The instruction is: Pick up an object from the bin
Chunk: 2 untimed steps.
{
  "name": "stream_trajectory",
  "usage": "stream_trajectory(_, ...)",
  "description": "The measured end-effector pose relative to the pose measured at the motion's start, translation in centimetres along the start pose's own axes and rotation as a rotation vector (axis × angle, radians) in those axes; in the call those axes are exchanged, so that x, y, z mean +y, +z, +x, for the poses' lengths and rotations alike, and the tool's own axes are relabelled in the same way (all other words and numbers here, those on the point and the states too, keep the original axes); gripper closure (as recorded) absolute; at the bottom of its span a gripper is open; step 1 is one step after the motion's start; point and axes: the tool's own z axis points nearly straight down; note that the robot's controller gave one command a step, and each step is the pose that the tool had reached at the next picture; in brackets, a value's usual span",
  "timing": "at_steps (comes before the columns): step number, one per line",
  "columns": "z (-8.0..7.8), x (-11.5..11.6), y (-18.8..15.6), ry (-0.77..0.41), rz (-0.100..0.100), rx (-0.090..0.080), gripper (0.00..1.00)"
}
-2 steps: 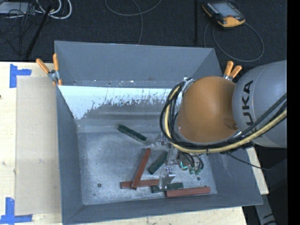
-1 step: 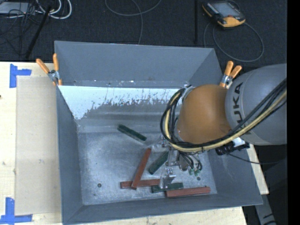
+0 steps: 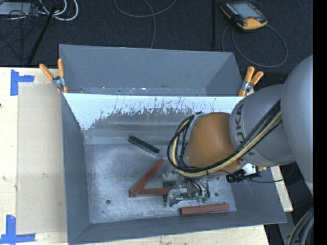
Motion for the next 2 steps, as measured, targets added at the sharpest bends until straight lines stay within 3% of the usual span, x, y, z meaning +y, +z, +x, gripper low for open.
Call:
stream_trajectory(1, 0.0, 0.0, 0.0, 0.000, 0.000, 0.000, 1.00)
stream_trajectory(2, -1.0, -2.8, -13.3, -0.039, 0.002, 0.018, 1.00)
